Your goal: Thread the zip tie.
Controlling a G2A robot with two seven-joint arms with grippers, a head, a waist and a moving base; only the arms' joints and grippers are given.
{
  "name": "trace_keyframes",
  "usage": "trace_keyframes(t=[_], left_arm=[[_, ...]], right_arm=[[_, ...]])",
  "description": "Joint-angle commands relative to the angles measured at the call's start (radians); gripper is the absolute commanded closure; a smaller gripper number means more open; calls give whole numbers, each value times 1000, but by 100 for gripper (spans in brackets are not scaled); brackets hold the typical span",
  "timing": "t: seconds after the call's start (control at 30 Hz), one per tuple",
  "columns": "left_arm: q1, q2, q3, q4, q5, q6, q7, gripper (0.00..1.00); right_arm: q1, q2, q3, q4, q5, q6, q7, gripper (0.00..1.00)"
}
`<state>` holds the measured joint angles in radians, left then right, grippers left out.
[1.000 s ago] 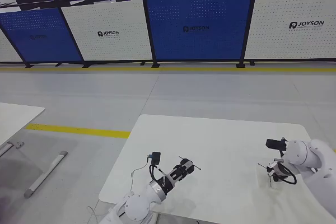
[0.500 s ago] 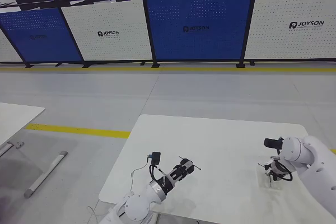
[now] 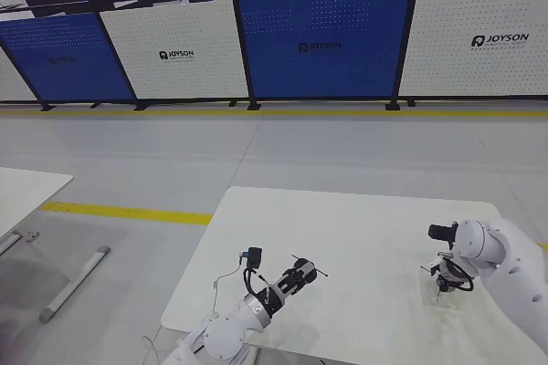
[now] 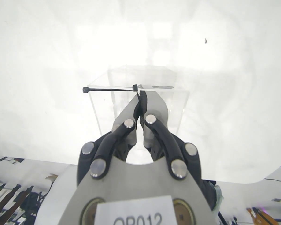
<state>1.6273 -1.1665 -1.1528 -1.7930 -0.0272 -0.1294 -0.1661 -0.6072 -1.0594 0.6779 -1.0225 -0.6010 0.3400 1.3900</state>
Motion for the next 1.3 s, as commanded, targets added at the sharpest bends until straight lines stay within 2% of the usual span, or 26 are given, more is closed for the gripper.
trace_keyframes(t=[0.0,0.13,0.2,0.27,0.33,0.43,0.47,0.53,1.07,1.13,1.27], left_arm=[[0,0,0,0,0,0,0,100],[0,0,0,0,0,0,0,100],[0,0,0,0,0,0,0,100],[0,0,0,0,0,0,0,100],[0,0,0,0,0,0,0,100],[0,0,0,0,0,0,0,100],[0,0,0,0,0,0,0,100],[0,0,0,0,0,0,0,100],[0,0,0,0,0,0,0,100],[0,0,0,0,0,0,0,100],[0,0,0,0,0,0,0,100]], right_arm=[[-2,2,2,-8,-2,0,0,100],[-28,18,36,-67,-27,0,0,100],[-50,33,79,-103,-39,0,0,100],[-92,54,143,-176,-58,0,0,100],[-146,74,209,-254,-77,0,0,100],[-258,104,353,-407,-123,0,0,100],[-310,112,419,-471,-140,0,0,100],[-390,118,507,-550,-187,0,0,100],[-390,118,507,-550,-187,0,0,100],[-407,116,505,-553,-177,-15,-40,100],[-459,116,549,-643,-126,0,-132,100]])
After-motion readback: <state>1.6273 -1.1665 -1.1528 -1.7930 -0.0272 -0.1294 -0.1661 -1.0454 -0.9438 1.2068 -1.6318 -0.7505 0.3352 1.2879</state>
